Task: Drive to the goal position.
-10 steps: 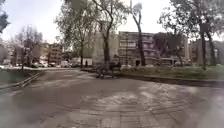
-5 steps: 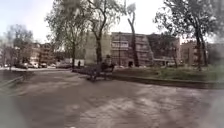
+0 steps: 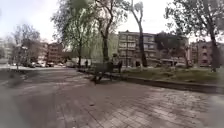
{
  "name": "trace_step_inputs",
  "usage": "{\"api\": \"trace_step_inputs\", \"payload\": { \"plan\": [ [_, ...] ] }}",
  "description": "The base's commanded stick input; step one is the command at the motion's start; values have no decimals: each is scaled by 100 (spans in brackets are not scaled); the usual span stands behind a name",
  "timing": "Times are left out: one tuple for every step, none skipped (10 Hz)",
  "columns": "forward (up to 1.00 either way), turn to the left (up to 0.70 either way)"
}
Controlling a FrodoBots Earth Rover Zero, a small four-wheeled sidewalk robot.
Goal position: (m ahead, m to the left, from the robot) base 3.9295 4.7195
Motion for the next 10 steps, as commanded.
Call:
{"api": "trace_step_inputs", "payload": {
  "plan": [
    [100, 27],
    [100, 27],
    [100, 27],
    [100, 27],
    [100, 27],
    [100, 27],
    [100, 27],
    [100, 27],
    [100, 27],
    [100, 27]
  ]
}}
